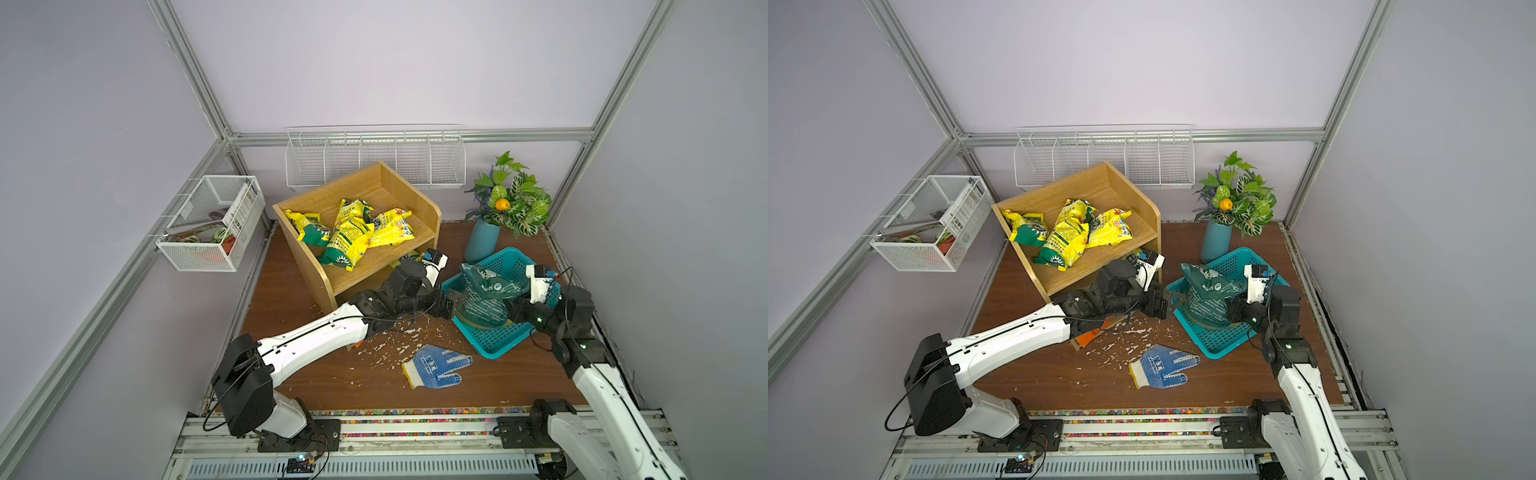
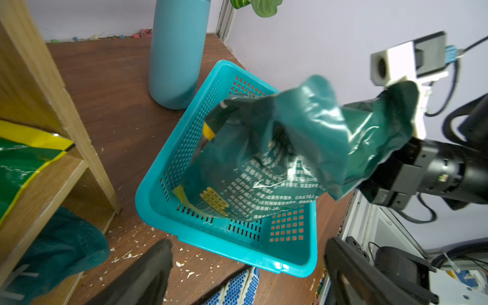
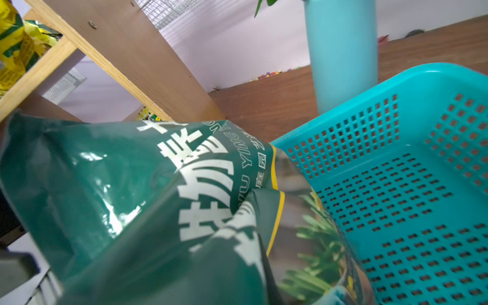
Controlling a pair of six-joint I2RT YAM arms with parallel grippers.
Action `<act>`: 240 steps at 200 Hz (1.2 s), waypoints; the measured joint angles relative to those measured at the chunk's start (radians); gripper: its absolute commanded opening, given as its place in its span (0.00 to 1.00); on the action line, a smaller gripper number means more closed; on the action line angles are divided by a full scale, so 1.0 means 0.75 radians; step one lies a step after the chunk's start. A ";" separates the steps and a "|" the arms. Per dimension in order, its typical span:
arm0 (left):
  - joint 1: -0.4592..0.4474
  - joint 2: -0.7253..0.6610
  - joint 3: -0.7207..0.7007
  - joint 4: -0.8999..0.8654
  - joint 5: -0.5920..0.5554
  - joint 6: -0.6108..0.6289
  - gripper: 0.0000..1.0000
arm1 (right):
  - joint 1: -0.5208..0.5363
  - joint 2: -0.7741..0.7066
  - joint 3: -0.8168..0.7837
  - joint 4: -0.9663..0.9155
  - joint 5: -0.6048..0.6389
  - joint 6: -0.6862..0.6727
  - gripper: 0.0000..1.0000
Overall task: Take down the fertilizer bag from the shelf
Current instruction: Adjust the fertilizer bag in the storage box.
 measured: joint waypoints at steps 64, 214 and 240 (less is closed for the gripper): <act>0.000 -0.031 -0.008 -0.017 -0.034 0.022 0.95 | -0.007 -0.099 0.116 -0.296 0.317 0.051 0.00; 0.000 -0.105 -0.124 -0.004 -0.068 0.062 0.96 | -0.356 0.341 0.273 0.079 0.311 0.280 0.00; 0.000 -0.128 -0.142 -0.005 -0.079 0.063 0.96 | -0.435 0.456 0.266 0.233 0.234 0.386 0.00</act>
